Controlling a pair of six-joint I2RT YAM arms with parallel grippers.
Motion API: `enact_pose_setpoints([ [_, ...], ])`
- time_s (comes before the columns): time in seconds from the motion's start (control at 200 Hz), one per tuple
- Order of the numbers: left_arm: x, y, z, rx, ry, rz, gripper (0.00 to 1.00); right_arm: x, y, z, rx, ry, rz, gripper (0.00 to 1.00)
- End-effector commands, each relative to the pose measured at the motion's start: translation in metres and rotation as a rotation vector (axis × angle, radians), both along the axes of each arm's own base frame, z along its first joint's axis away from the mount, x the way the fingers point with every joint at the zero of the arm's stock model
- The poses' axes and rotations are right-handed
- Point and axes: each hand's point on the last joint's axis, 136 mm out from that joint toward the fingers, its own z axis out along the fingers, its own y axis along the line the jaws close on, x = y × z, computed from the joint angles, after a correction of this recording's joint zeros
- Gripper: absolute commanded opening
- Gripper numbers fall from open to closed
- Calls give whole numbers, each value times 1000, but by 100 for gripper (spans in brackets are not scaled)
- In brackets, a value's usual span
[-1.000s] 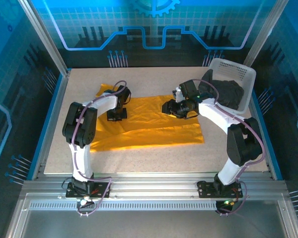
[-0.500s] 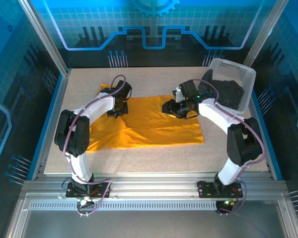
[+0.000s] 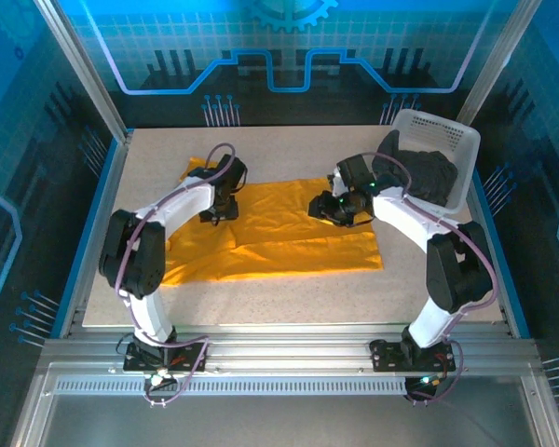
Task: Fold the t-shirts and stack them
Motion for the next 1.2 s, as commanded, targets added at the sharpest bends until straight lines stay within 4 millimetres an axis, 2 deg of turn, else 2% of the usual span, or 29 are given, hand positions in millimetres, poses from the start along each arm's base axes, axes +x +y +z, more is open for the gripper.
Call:
enact_pose_setpoints([
  [0.0,-54,38,-4,-122,60,281,34,-21,-29,-21,-97,80,-79,35],
  [0.065,-81,56,-23,-229,103,437,29,-30,-35,-34,-142,124,-75,33],
  [0.14,-100,71,-40,-324,119,579,24,-36,-40,-47,-194,166,-70,32],
  [0.22,-107,80,-52,-385,131,672,23,-40,-48,-60,-257,207,-79,32],
  [0.375,-110,96,-76,-385,186,793,22,-45,-67,-77,-390,278,-81,32],
  [0.49,-132,115,-94,-373,245,982,19,-50,-78,-86,-468,345,-74,32],
  [0.635,-142,135,-93,-395,186,1114,19,-55,-82,-93,-495,387,-64,33],
  [0.86,-138,146,-93,-394,203,1085,20,-69,-74,-96,-526,426,-1,35],
  [1.095,-153,152,-91,-380,204,1097,20,-100,-62,-90,-524,455,38,36],
  [1.195,-157,158,-88,-387,187,1110,20,-99,-54,-88,-486,422,37,36],
])
